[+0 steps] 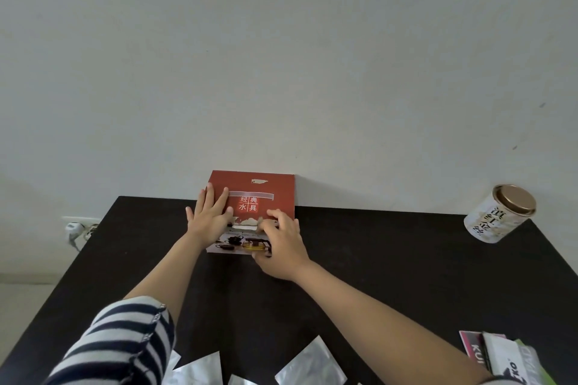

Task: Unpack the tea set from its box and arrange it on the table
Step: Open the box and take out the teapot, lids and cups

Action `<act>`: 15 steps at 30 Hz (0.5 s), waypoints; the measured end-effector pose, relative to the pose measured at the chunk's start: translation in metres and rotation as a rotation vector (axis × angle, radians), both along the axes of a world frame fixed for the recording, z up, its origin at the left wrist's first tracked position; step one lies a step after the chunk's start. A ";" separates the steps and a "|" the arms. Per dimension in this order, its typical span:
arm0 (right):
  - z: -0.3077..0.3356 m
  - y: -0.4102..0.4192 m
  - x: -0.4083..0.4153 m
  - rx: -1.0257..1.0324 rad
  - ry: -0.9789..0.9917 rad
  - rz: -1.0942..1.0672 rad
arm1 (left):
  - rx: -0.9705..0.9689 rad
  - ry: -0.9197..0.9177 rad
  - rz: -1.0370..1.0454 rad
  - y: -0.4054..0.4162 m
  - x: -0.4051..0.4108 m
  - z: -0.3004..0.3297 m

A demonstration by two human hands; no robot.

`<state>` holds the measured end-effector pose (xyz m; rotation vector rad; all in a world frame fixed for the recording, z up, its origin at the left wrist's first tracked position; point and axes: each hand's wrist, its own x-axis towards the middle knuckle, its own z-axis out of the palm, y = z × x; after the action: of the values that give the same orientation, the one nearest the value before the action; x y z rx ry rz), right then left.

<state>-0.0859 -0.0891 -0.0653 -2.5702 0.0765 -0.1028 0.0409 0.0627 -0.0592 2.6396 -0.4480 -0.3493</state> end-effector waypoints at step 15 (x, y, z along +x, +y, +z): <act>-0.015 -0.013 -0.014 0.319 -0.270 -0.188 | 0.056 -0.155 -0.033 0.009 -0.018 -0.010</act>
<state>-0.0995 -0.1017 -0.0808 -2.2052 0.2141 -0.4680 0.0232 0.0721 -0.0693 2.7283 -0.5388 -0.1704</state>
